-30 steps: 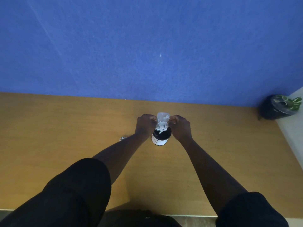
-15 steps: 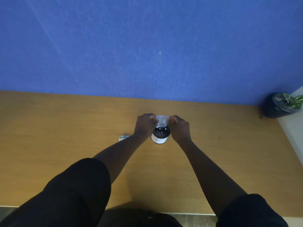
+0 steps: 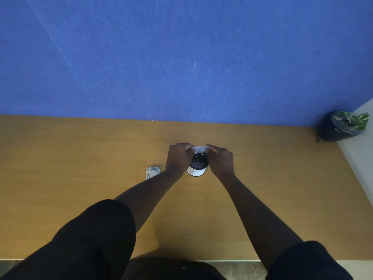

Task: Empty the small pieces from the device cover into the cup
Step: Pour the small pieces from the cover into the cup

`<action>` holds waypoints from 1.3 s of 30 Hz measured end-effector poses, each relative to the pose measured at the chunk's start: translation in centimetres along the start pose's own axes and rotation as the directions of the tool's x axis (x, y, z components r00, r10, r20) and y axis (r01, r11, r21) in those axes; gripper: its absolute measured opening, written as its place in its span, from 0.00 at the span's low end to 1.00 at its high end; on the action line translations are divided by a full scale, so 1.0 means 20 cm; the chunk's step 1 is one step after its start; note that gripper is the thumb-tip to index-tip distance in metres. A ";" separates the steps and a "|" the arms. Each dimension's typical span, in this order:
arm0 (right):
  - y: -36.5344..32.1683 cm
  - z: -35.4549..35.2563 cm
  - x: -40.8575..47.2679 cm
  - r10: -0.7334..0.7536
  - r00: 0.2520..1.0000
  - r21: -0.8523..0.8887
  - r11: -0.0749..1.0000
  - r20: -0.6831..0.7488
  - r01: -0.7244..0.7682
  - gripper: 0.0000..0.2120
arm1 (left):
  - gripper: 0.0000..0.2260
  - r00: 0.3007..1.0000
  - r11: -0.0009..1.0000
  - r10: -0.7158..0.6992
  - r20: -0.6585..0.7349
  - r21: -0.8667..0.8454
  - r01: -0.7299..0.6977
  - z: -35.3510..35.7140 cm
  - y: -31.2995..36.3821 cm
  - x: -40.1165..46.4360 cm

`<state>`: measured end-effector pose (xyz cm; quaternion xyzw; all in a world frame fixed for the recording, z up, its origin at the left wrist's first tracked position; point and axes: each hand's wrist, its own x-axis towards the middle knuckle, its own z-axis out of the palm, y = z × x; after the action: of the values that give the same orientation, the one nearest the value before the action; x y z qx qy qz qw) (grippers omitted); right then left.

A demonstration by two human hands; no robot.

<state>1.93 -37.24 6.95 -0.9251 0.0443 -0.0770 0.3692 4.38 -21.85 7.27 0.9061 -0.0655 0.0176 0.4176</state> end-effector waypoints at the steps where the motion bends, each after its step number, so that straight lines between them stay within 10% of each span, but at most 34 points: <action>1: -0.01 0.00 0.00 0.003 1.000 -0.006 1.000 -0.016 -0.003 0.10 | 0.09 1.000 1.000 0.005 -0.007 -0.001 -0.005 0.00 0.00 0.00; 21: -0.06 -0.08 -0.03 -0.065 0.997 0.023 0.998 -0.031 0.066 0.14 | 0.05 0.952 0.890 -0.290 0.097 -0.339 0.306 -0.04 -0.02 0.06; 29: -0.06 0.01 -0.08 0.203 0.976 0.180 0.960 0.075 -0.213 0.27 | 0.07 0.998 0.992 -0.066 -0.015 -0.105 0.064 -0.03 -0.01 0.00; 39: 0.01 0.04 -0.17 0.071 0.988 0.125 0.988 0.134 -0.088 0.29 | 0.04 0.999 0.996 -0.008 -0.035 -0.088 0.005 0.00 -0.04 -0.08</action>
<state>-1.34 -36.38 5.88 -0.8994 0.0520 -0.0051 0.4339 2.96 -21.21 6.57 0.8866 -0.0558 0.0296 0.4583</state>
